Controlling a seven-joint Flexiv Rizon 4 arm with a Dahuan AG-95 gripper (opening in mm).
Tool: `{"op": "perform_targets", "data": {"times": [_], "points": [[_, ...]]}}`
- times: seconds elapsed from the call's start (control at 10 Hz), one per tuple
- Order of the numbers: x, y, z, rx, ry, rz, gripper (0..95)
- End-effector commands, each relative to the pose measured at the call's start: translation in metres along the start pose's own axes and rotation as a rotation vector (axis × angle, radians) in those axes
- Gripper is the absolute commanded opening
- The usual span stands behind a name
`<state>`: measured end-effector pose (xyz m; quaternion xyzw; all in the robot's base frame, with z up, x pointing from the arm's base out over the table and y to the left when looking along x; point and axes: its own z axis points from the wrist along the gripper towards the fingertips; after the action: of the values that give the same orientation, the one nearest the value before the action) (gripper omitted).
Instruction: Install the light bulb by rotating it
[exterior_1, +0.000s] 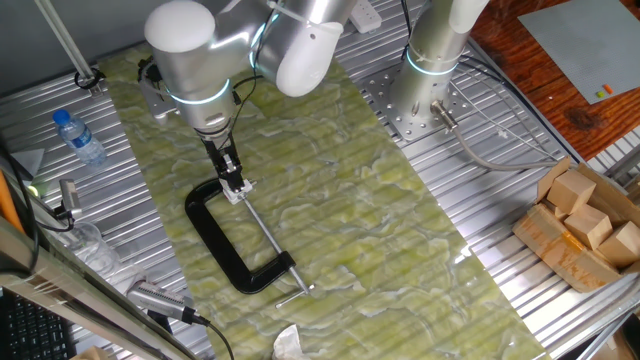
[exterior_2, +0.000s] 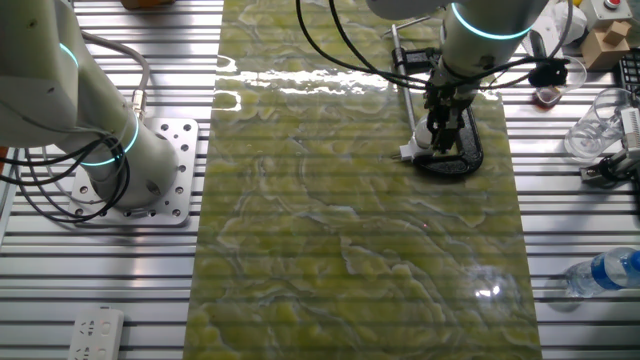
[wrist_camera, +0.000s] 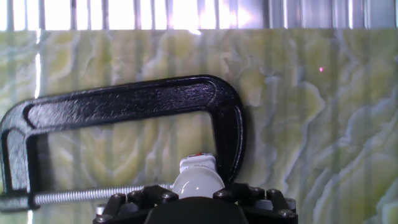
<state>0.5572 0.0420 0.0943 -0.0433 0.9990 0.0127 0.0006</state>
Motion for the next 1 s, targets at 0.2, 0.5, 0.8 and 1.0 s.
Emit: {"op": "perform_targets", "data": {"times": [0.2,0.5,0.8,1.0], "points": [[-0.0009,0.0005,-0.0012,0.023,0.006,-0.648,76.0],[-0.0008,0.0,-0.0025,0.013,0.008,-0.991,76.0],[-0.0007,-0.0004,-0.0027,-0.019,-0.013,-1.247,76.0],[-0.0004,-0.0015,-0.0034,-0.032,-0.017,-1.373,76.0]]}}
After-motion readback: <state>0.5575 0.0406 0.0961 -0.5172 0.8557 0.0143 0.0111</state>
